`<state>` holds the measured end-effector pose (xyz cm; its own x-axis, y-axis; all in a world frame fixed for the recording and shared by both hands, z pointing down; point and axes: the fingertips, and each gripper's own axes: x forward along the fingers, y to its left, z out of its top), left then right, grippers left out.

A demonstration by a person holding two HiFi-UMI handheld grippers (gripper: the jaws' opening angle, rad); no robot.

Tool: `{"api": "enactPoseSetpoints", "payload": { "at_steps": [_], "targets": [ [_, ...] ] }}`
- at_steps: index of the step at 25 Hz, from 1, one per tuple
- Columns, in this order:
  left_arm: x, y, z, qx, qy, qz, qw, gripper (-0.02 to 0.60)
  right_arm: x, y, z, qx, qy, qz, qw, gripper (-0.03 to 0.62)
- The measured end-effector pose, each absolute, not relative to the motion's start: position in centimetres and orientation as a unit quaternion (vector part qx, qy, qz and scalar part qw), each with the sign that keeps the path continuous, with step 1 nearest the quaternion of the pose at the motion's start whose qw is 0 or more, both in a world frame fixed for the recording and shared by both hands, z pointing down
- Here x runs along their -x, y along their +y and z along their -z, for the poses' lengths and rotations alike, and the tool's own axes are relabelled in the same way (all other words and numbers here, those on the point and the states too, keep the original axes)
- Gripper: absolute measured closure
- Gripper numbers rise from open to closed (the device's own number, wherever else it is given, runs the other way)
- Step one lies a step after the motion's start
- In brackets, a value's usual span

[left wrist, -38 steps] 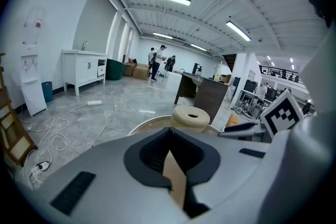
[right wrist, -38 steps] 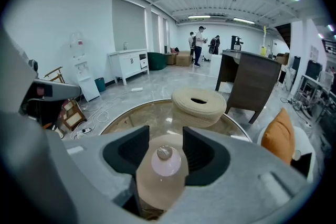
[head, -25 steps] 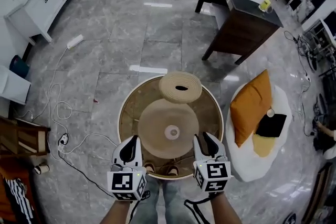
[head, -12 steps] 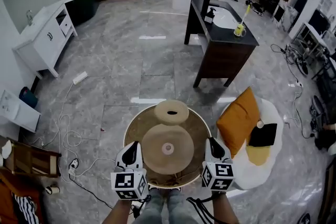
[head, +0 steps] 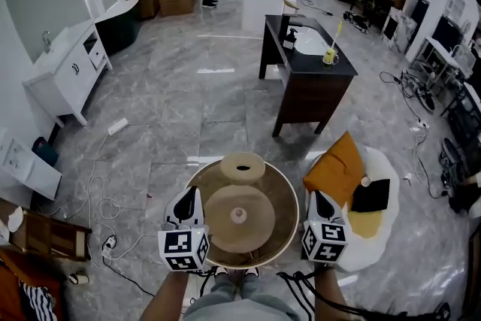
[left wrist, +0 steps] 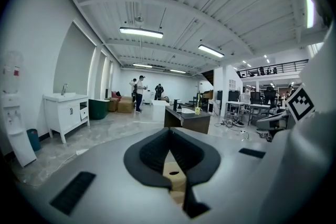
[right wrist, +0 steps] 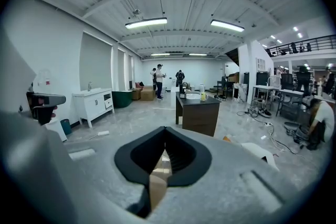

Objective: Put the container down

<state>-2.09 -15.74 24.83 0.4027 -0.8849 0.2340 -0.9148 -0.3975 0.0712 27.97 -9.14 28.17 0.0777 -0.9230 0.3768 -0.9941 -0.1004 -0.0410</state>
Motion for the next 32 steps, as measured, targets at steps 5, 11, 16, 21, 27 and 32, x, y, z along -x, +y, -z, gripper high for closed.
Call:
{"api": "enactPoseSetpoints", "payload": {
  "at_steps": [5, 11, 16, 21, 27, 32],
  "targets": [
    [2.2, -15.6, -24.3, -0.833, -0.541, -0.073, 0.093, 0.578, -28.1, -8.1, -27.2, -0.727, -0.659, -0.148, 0.121, 0.588],
    [2.8, -15.7, -24.2, -0.831, -0.545, -0.066, 0.095, 0.578, -27.0, -8.0, -27.4, -0.721, -0.664, -0.147, 0.133, 0.588],
    [2.6, -15.9, -24.3, -0.831, -0.544, -0.064, 0.097, 0.578, -26.2, -8.2, -27.6, -0.708, -0.676, -0.157, 0.133, 0.589],
    [2.8, -16.1, -24.3, -0.832, -0.542, -0.065, 0.099, 0.578, -26.0, -8.5, -27.0, -0.713, -0.673, -0.150, 0.131, 0.589],
    [2.8, -16.4, -24.6, -0.834, -0.539, -0.068, 0.101, 0.578, -26.3, -8.7, -26.9, -0.718, -0.667, -0.147, 0.134, 0.589],
    [2.6, -16.6, -24.7, -0.835, -0.536, -0.069, 0.102, 0.578, -26.3, -8.7, -27.1, -0.718, -0.666, -0.147, 0.140, 0.589]
  ]
}}
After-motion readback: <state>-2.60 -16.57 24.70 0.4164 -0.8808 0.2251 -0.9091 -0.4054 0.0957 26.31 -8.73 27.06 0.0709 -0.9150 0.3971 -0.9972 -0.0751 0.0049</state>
